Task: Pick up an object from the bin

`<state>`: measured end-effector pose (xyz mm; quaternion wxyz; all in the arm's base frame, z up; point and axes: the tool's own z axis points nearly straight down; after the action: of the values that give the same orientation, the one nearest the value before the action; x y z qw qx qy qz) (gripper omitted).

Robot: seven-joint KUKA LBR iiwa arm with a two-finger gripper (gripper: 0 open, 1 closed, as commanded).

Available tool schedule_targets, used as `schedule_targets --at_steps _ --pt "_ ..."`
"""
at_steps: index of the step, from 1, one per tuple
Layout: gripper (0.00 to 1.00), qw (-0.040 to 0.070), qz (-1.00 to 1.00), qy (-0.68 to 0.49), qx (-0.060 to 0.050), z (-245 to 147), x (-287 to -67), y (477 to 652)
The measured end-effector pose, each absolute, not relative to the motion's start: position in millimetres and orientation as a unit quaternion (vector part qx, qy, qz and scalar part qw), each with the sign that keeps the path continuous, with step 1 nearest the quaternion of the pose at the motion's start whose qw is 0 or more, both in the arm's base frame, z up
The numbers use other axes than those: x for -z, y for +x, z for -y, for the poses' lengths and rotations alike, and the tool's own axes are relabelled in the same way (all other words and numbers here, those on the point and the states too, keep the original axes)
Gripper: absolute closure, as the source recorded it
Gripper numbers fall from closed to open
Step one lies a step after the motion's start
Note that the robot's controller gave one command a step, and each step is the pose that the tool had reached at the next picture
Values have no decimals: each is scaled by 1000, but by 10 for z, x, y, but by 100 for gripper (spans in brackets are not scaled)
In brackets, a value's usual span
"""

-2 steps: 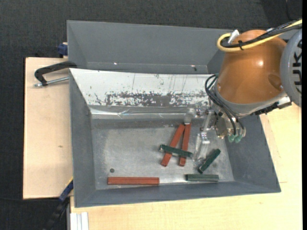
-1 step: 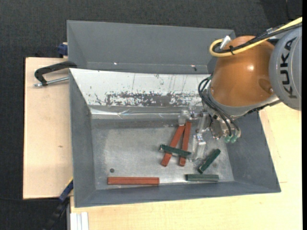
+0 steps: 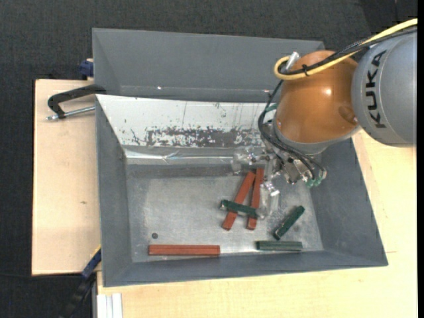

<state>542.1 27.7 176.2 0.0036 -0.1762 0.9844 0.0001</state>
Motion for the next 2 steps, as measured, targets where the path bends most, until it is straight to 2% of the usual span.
schedule_targets --at_steps 1,2 --pt "0 3 -973 -231 0 -190 -1593 5613" --pt "0 2 -945 -326 0 -147 -1129 5647"
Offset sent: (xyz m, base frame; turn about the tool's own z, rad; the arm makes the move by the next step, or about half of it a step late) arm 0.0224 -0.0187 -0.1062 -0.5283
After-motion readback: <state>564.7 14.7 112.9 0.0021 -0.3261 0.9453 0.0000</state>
